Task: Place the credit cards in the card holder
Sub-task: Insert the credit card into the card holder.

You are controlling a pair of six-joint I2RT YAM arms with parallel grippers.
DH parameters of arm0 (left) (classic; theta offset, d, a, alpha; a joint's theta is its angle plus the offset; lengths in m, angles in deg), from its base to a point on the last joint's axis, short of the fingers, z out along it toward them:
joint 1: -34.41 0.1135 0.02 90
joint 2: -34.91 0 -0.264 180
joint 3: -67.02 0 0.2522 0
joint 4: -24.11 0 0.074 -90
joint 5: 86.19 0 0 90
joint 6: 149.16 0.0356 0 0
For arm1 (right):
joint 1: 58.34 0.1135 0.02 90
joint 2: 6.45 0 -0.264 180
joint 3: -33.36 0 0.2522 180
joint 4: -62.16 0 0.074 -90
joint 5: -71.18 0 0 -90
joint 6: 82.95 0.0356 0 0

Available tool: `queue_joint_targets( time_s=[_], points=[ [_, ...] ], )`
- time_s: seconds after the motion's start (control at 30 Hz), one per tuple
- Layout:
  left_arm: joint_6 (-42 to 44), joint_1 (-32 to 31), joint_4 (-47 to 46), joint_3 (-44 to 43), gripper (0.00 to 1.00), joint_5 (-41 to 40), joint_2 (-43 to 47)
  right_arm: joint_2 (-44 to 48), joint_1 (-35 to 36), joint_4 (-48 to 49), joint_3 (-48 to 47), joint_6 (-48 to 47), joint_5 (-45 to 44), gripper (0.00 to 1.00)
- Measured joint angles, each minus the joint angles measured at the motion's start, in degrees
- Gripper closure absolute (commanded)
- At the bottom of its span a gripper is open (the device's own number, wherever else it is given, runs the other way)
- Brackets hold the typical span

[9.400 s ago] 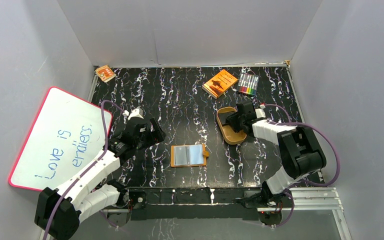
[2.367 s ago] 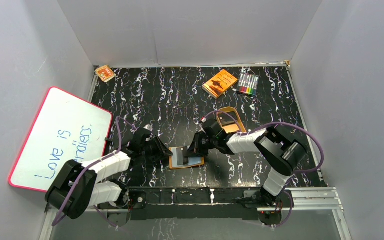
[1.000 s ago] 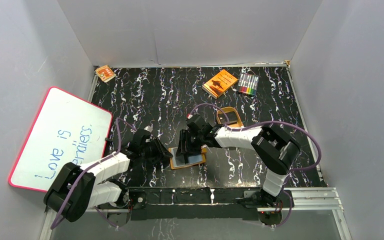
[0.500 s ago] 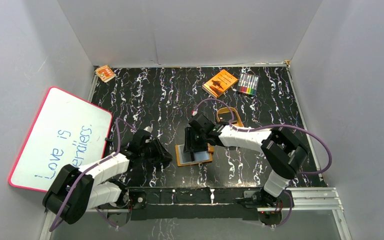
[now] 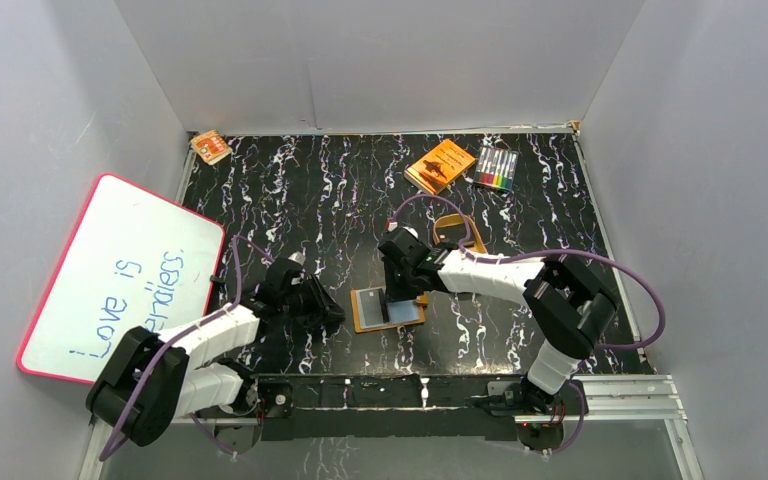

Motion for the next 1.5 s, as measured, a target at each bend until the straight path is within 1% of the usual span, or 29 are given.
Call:
queue_joint_targets(
  time_s=[0.13,0.33,1.0,1.27,1.5],
  points=[
    [0.0,0.0,-0.1,-0.4,0.76,0.1,-0.6,0.0,0.0,-0.7,0.0,-0.8,-0.7,0.92],
    [0.0,0.0,-1.0,-0.7,0.77,0.3,-1.7,0.0,0.0,-0.8,0.0,-1.9,-1.0,1.0],
    [-0.3,0.0,-5.6,-1.1,0.78,2.4,-5.6,-2.1,-0.2,-0.1,-0.4,-3.5,3.8,1.0],
    [-0.4,0.0,-7.1,-1.3,0.79,3.5,-7.1,-2.3,-0.2,1.4,-0.5,-3.4,7.0,1.0],
    [-0.6,0.0,-7.6,-1.3,0.8,3.9,-7.5,-4.8,0.1,2.6,-1.9,-3.4,9.2,1.0]
  ],
)
